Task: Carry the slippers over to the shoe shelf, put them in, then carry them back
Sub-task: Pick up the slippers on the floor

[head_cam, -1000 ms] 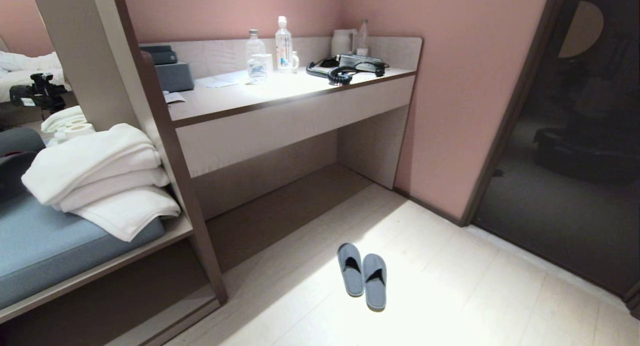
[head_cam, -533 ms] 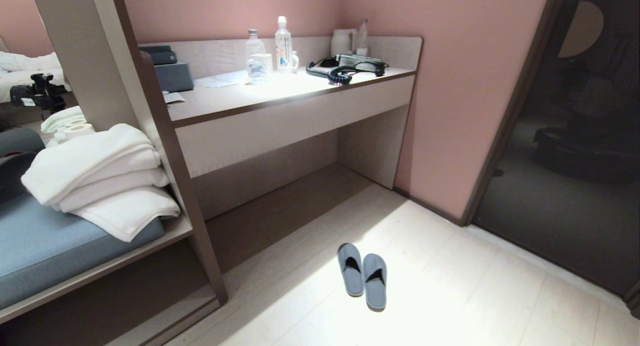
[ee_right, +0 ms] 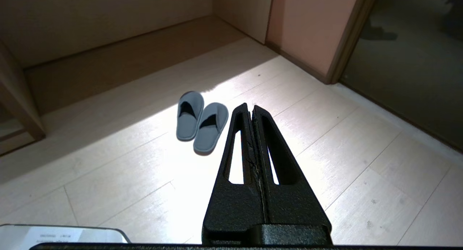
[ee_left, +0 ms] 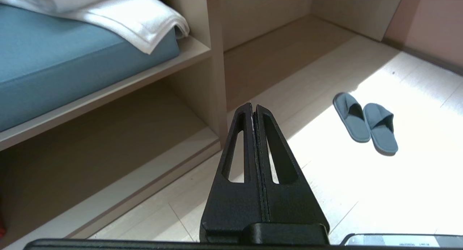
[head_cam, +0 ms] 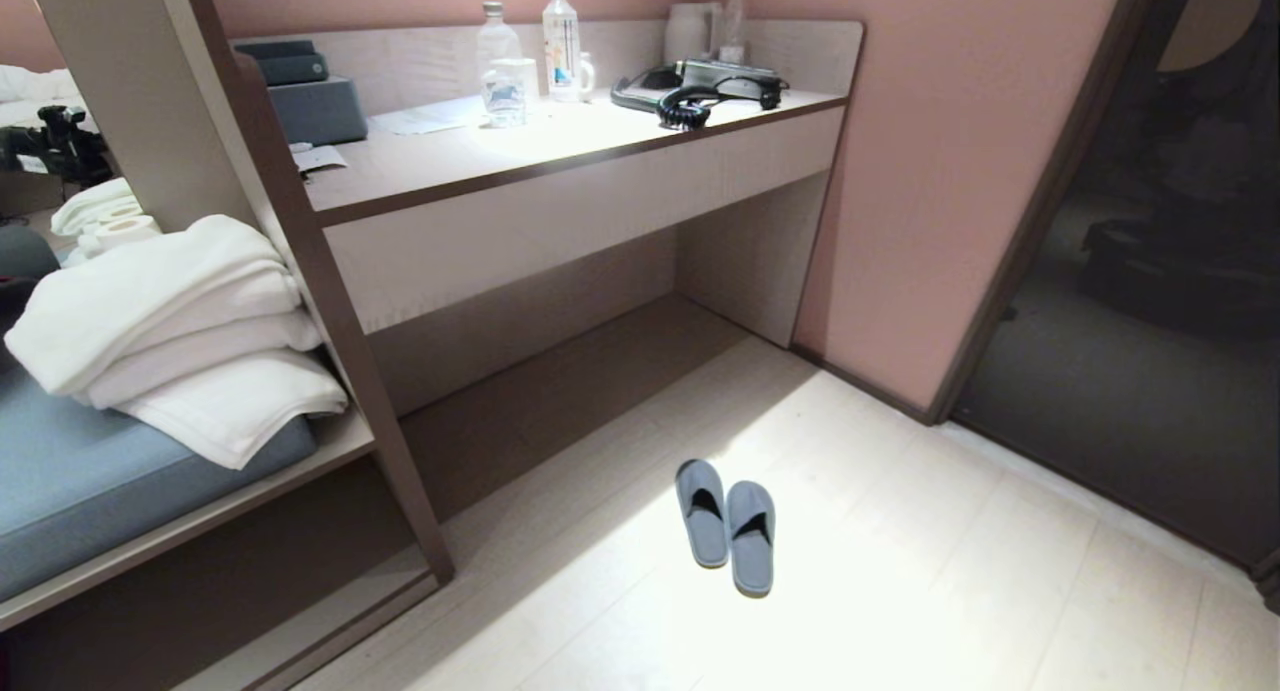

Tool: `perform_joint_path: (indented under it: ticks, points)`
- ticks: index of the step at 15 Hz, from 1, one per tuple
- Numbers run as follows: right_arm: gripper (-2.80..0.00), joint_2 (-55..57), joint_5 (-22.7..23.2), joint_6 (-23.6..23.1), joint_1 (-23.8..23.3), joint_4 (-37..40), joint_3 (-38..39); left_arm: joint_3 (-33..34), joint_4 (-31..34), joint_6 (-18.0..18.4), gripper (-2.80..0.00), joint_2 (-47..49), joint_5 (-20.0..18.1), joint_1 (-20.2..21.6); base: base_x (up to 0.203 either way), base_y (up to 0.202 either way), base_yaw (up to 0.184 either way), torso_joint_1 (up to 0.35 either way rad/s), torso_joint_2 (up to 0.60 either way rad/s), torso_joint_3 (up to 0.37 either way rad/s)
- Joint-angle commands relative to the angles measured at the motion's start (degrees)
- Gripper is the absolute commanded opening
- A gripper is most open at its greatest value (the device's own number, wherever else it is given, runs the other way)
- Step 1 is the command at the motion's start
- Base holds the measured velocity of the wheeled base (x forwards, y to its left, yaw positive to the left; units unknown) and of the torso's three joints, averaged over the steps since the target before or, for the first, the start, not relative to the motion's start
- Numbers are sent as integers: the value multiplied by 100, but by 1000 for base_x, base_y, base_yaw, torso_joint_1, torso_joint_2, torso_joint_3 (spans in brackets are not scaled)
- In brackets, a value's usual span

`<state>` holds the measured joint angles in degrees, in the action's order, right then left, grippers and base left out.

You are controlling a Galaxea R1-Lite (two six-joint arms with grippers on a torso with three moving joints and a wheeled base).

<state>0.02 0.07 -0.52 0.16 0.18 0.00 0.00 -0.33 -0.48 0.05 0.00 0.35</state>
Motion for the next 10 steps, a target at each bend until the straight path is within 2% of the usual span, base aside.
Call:
perform_joint_path:
  ticks: [1,10]
  points:
    - [-280,6,1,-9,2,-1,0,0,-2,-3,-280,4,0,0,0,0,0,7,0,-194]
    - [-280,6,1,-79,2,-9,0,0,-2,-5,-280,4,0,0,0,0,0,4,2,-201]
